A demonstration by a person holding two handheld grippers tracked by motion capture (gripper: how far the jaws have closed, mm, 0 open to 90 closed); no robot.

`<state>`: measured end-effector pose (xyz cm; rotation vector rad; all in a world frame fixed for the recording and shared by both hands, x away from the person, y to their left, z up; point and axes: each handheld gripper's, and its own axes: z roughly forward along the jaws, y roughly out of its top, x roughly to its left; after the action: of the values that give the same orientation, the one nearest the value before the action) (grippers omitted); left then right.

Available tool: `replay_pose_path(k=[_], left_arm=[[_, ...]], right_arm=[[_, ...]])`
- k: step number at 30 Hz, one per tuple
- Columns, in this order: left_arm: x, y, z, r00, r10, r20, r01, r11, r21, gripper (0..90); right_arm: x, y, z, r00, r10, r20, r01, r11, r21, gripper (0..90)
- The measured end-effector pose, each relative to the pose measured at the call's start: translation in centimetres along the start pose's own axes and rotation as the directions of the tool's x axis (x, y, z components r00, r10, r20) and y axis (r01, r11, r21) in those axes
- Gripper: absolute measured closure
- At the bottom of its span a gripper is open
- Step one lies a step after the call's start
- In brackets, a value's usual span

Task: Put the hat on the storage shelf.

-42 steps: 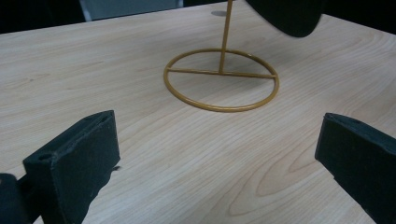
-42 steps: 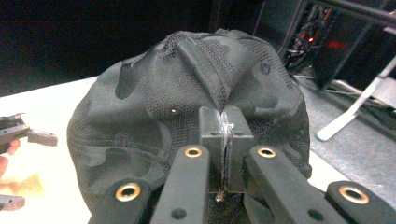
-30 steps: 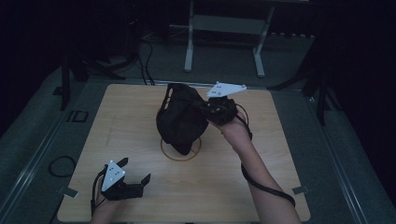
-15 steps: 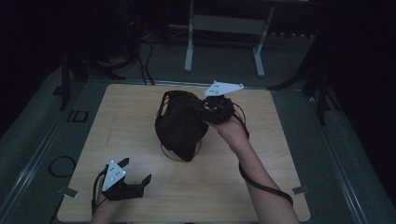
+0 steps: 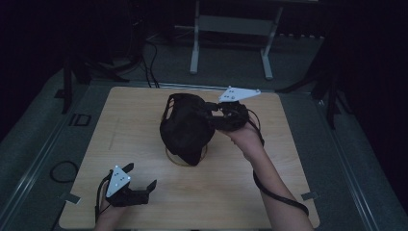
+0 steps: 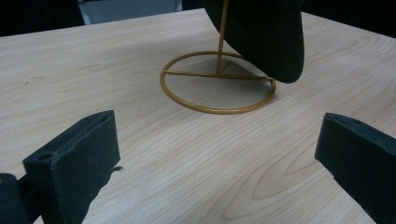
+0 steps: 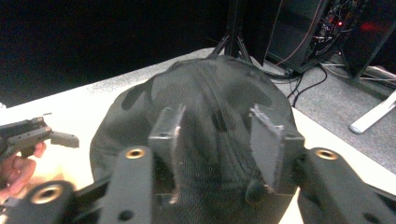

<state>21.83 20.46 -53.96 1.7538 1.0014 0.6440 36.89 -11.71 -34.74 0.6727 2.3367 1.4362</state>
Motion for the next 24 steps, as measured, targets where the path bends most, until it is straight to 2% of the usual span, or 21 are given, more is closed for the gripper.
replay_pose_path(k=[5,10,13,16,24], left_arm=[[-0.1,0.0,0.0,1.0000,0.003,0.003,-0.003,1.0000,-0.003,0.3],[-0.2,0.0,0.1,1.0000,0.005,0.005,-0.004,1.0000,-0.003,0.4],[-0.2,0.0,0.1,1.0000,0.003,0.005,-0.003,1.0000,-0.001,0.4],[-0.1,-0.1,0.1,1.0000,0.001,0.006,-0.001,1.0000,0.001,0.4],[-0.1,-0.1,0.2,1.0000,0.003,0.009,-0.003,1.0000,0.003,0.4]], right_arm=[[-0.3,-0.7,-0.6,0.9997,0.002,-0.023,-0.002,1.000,-0.007,39.5],[-0.6,-1.5,-1.3,0.9996,0.025,-0.015,-0.025,0.999,-0.025,28.1],[-0.8,-2.0,-1.7,0.9986,0.041,-0.034,-0.042,0.999,-0.034,15.7],[-0.9,-2.7,-2.1,0.9972,0.056,-0.049,-0.058,0.998,-0.039,13.6],[-1.1,-4.6,-2.4,0.9954,0.058,-0.076,-0.059,0.998,-0.018,11.8]])
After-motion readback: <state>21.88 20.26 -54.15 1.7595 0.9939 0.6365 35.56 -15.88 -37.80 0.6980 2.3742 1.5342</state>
